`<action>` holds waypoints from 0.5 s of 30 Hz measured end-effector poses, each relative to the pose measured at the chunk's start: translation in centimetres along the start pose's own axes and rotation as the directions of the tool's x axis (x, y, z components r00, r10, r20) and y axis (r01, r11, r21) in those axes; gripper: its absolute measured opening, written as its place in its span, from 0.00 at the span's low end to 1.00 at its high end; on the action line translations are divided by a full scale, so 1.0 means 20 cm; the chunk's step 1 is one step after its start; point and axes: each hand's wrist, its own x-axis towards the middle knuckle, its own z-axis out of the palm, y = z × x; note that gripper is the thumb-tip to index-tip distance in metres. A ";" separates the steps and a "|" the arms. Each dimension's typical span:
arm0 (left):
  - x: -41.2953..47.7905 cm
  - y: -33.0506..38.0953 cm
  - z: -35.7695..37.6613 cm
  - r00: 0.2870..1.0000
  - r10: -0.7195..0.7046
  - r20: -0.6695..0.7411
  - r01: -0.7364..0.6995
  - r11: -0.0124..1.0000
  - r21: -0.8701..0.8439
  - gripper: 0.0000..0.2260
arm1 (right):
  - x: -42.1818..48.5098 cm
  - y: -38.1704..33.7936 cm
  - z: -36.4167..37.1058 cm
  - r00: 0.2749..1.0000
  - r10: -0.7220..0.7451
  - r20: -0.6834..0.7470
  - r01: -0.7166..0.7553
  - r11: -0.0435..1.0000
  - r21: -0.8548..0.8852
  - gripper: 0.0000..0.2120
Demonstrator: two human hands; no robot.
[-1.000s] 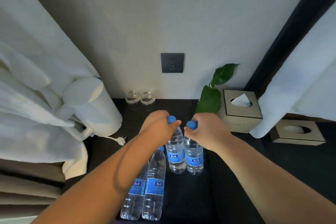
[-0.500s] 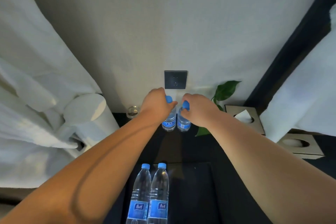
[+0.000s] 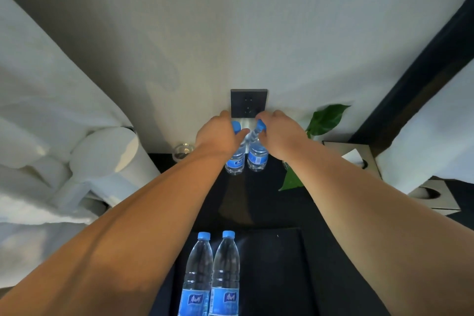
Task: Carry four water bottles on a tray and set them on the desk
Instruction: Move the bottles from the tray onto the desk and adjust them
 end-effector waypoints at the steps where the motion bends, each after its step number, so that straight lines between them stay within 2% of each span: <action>1: -0.01 0.00 0.00 1.000 -0.011 0.010 0.011 1.000 -0.006 0.22 | -0.01 0.00 0.01 1.000 0.007 0.000 -0.007 1.000 -0.018 0.20; 5: -0.08 -0.01 -0.02 0.995 -0.042 0.088 0.045 0.999 -0.028 0.22 | -0.06 -0.02 0.05 0.997 0.072 -0.030 -0.072 0.997 -0.014 0.28; 9: -0.19 -0.04 -0.04 0.982 -0.106 0.155 0.104 0.994 0.024 0.19 | -0.21 -0.05 0.10 0.992 0.103 -0.071 -0.098 0.992 0.073 0.31; 12: -0.34 -0.13 -0.01 0.981 -0.086 0.174 0.081 0.996 0.036 0.18 | -0.37 -0.08 0.17 0.998 0.016 -0.060 -0.012 0.997 0.070 0.30; 15: -0.54 -0.25 0.07 0.978 -0.087 0.191 0.081 0.996 0.041 0.19 | -0.51 -0.10 0.28 0.995 -0.095 0.043 0.095 0.995 0.005 0.27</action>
